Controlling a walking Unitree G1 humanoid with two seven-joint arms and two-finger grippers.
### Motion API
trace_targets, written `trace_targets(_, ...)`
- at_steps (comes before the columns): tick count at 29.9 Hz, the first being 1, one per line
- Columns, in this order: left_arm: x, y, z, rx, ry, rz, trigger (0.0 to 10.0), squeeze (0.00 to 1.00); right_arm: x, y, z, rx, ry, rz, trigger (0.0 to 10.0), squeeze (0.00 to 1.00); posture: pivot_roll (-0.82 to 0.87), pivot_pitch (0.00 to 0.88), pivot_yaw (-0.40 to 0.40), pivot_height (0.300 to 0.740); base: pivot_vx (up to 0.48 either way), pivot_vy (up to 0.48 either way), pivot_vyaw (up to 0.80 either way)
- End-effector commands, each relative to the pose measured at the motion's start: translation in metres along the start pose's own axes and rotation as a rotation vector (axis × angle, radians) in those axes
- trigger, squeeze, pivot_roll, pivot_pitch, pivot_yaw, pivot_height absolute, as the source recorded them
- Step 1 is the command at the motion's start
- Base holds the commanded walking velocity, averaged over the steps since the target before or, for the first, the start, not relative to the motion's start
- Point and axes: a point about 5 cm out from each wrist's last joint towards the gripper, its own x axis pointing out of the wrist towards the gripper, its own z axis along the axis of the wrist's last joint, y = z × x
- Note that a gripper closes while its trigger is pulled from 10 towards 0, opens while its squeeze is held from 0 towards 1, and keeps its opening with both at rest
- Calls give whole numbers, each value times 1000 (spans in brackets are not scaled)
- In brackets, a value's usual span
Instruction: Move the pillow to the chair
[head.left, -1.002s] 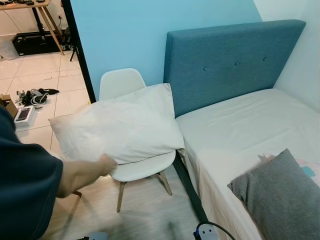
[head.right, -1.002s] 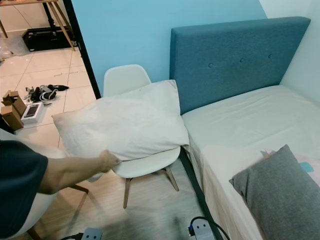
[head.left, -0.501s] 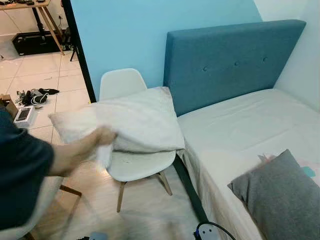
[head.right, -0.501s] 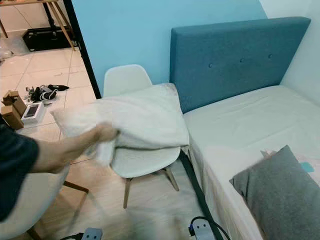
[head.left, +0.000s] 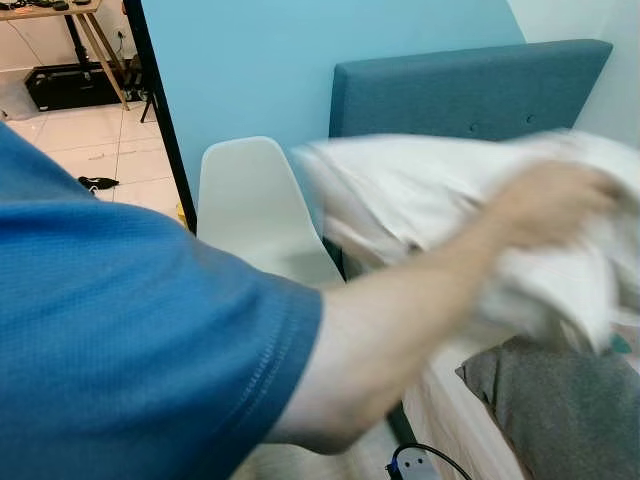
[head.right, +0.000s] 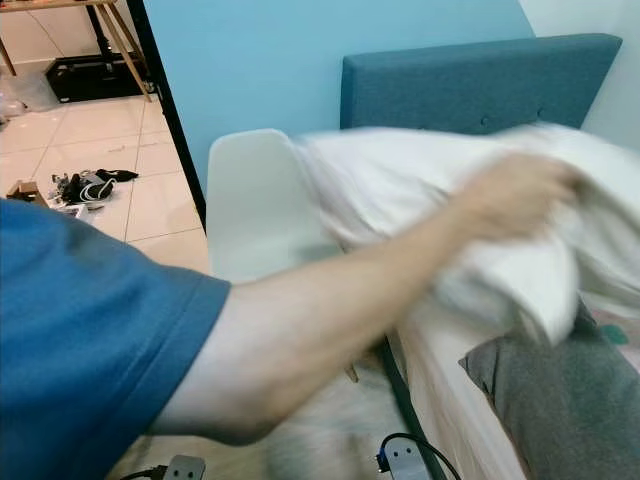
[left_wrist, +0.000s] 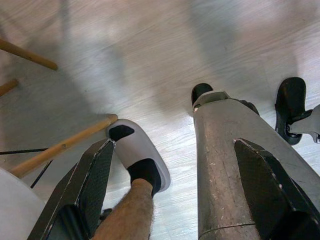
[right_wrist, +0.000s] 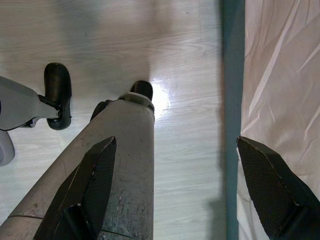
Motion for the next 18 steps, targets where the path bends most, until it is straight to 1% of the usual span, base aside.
trace_targets(1, -4, -8, -19, 10, 76, -34, 10000, 0, 0, 0, -10, -18, 37, 4, 10000, 0, -86, 79, -21, 740, 0, 0, 0)
trace_targets(12, -4, -9, -19, 9, 77, -35, 10000, 0, 0, -1, -10, -20, 36, 4, 10000, 0, -87, 79, -22, 740, 0, 0, 0)
trace_targets(18, -3, -4, -19, 9, 78, -31, 10000, 0, 0, 4, -8, -12, 27, 13, 10000, 0, -82, 79, -21, 740, 0, 0, 0)
